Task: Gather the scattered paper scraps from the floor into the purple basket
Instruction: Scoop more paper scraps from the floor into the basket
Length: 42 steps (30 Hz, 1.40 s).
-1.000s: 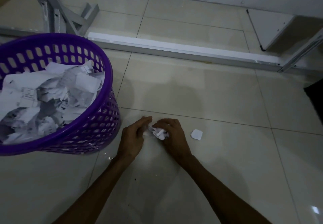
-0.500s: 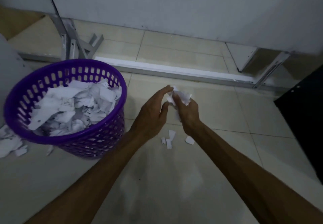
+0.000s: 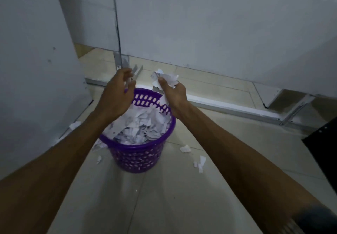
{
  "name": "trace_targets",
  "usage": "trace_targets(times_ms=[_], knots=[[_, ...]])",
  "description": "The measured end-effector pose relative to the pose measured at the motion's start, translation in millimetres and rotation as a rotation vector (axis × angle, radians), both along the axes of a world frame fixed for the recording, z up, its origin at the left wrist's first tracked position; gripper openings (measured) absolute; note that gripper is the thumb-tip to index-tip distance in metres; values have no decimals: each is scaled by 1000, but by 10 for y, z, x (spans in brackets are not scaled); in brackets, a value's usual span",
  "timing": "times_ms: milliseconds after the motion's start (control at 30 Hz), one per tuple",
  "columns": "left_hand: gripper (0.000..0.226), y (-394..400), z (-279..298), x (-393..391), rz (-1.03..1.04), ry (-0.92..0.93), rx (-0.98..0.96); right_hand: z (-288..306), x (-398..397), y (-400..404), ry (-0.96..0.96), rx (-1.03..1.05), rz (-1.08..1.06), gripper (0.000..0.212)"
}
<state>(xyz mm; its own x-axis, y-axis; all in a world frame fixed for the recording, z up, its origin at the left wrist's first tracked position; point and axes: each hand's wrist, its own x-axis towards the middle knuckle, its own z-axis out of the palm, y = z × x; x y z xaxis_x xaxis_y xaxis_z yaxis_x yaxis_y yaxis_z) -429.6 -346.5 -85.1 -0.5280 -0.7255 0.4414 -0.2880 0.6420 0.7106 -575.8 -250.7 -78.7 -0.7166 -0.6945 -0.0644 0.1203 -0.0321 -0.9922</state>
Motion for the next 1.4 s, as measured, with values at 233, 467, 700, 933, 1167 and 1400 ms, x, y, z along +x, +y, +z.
trace_targets(times_ms=[233, 467, 700, 933, 1167, 1400], knots=[[44, -255, -432, 358, 140, -69, 155, -374, 276, -474, 475, 304, 87, 30], [45, -227, -565, 361, 99, -48, 142, -490, 259, -564, 646, 392, 140, 74], [54, -55, -363, 132, -17, -70, 168, -474, 166, -422, 543, 123, -161, 46], [47, 309, -53, -380, -171, -104, -90, -636, -328, 171, 468, 162, -332, 43], [44, 805, -235, -1053, -407, -151, -202, -1279, -919, 1180, 444, 516, -330, 56], [55, 1134, -680, -1519, -670, -667, -387, -1988, -1077, 1995, 264, 700, -231, 84]])
